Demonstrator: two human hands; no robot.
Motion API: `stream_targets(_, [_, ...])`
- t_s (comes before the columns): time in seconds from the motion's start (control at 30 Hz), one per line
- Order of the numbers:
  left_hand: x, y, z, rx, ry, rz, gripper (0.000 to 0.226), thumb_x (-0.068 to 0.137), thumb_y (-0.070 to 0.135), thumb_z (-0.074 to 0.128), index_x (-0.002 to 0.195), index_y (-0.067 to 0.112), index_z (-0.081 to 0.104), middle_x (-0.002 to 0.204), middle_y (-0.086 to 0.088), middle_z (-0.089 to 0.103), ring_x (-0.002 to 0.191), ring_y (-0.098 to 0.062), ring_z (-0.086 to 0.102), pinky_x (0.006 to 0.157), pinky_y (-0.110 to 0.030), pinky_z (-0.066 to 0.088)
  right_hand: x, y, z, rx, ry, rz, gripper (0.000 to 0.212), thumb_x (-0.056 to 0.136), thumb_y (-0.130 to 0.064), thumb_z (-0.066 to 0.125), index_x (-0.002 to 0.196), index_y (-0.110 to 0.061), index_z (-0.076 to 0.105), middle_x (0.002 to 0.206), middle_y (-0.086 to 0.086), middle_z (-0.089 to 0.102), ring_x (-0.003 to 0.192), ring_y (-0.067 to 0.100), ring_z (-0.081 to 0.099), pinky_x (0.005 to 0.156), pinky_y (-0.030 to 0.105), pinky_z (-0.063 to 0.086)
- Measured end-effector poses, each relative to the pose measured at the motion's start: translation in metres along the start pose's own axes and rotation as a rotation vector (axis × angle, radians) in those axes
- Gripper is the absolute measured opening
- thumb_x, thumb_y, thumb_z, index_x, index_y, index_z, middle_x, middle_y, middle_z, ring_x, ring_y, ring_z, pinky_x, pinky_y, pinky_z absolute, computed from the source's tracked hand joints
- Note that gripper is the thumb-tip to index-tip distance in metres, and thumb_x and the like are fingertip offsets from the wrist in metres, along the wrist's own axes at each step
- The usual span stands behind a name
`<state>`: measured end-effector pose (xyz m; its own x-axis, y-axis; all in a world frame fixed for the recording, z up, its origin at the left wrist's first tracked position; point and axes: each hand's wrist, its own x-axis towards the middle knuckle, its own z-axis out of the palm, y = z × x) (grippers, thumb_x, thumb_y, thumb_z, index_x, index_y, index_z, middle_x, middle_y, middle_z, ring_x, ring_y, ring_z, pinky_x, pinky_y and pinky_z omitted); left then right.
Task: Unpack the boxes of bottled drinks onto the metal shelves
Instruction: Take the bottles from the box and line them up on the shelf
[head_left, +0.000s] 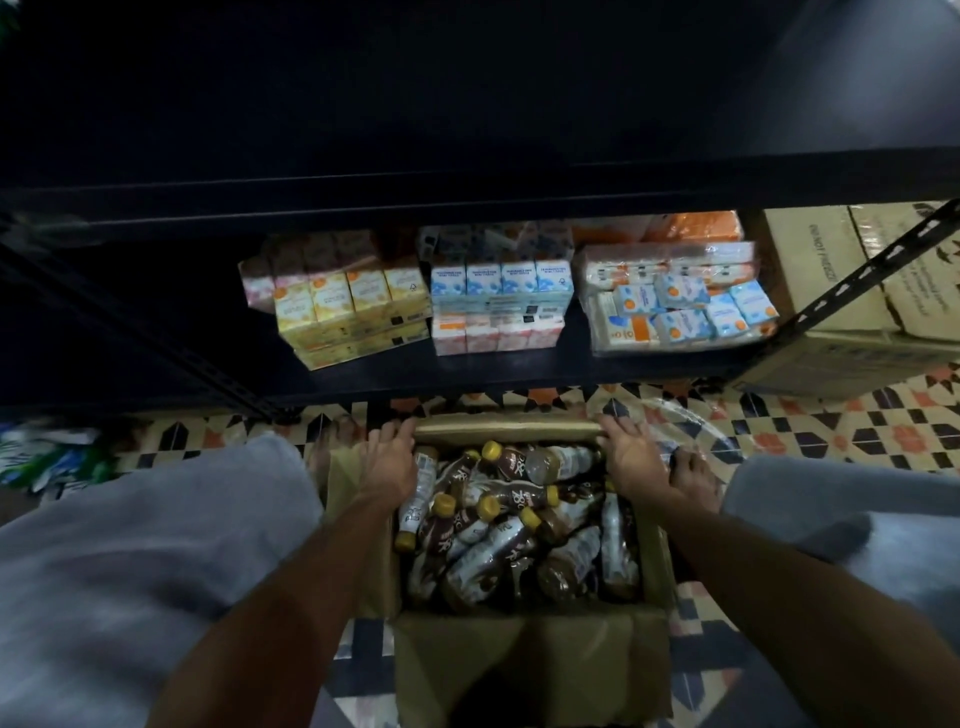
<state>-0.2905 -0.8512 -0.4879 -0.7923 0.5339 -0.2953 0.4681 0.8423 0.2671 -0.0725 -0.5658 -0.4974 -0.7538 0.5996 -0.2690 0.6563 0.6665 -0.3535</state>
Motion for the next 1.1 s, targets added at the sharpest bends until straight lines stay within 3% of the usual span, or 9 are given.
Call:
stream_targets(0.17, [0.007,-0.015,0.026,-0.260,0.109,0.014,0.044,0.100,0.010,0.043,0.141,0.025,0.049,0.119,-0.007,0.049,0.104,-0.023,0.046,0.094,-0.046,0.044,0.002,0.009,0.012,-0.010,0.066,-0.060,0.043,0.101,-0.017,0.047,0.144,-0.021,0.046,0.134,0.004,0.052,0.119,0.021,0.046,0.101,0.040,0.045])
stream_targets(0.27, [0.014,-0.017,0.035,-0.383,0.191,0.033,0.047,0.096,-0.003,0.045,0.134,0.022,0.056,0.116,-0.005,0.048,0.103,-0.018,0.049,0.093,-0.038,0.046,0.008,0.017,0.015,-0.047,0.078,-0.109,0.055,0.095,-0.014,0.057,0.146,-0.025,0.042,0.135,0.001,0.049,0.121,0.021,0.047,0.099,0.041,0.050])
stream_targets(0.33, [0.024,-0.017,0.035,-0.337,0.224,0.069,0.046,0.093,-0.005,0.049,0.131,0.019,0.059,0.115,-0.007,0.049,0.104,-0.019,0.048,0.090,-0.035,0.045,0.020,0.020,0.012,-0.025,0.083,-0.144,0.046,0.099,-0.016,0.052,0.144,-0.022,0.045,0.133,0.004,0.050,0.120,0.025,0.048,0.098,0.042,0.048])
stream_targets(0.43, [0.037,-0.017,0.032,-0.212,0.254,0.064,0.044,0.090,-0.005,0.053,0.128,0.014,0.061,0.108,-0.010,0.049,0.097,-0.027,0.047,0.082,-0.042,0.048,0.040,0.018,0.013,-0.028,0.149,-0.163,0.035,0.102,-0.013,0.051,0.136,-0.017,0.055,0.123,0.011,0.057,0.112,0.033,0.053,0.094,0.045,0.047])
stream_targets(0.57, [0.056,-0.012,0.026,-0.136,0.302,0.067,0.038,0.090,-0.002,0.058,0.125,0.010,0.063,0.108,-0.014,0.050,0.095,-0.034,0.050,0.078,-0.045,0.046,0.070,0.015,0.011,-0.098,0.184,-0.151,0.041,0.092,-0.004,0.062,0.131,-0.014,0.058,0.124,0.013,0.054,0.109,0.036,0.055,0.092,0.044,0.048])
stream_targets(0.97, [0.082,-0.007,0.015,-0.058,0.304,0.117,0.040,0.082,-0.005,0.056,0.119,0.009,0.063,0.112,-0.015,0.054,0.100,-0.034,0.049,0.081,-0.046,0.043,0.093,0.009,0.004,-0.124,0.152,-0.104,0.043,0.089,-0.002,0.062,0.131,-0.012,0.053,0.124,0.013,0.054,0.109,0.032,0.051,0.090,0.046,0.049])
stream_targets(1.1, [0.078,-0.004,0.011,-0.054,0.301,0.112,0.034,0.086,0.000,0.055,0.118,0.009,0.063,0.112,-0.015,0.055,0.100,-0.034,0.050,0.082,-0.044,0.041,0.088,0.000,0.001,-0.093,0.154,-0.071,0.033,0.098,-0.010,0.053,0.131,-0.010,0.054,0.123,0.014,0.055,0.111,0.031,0.051,0.092,0.045,0.048])
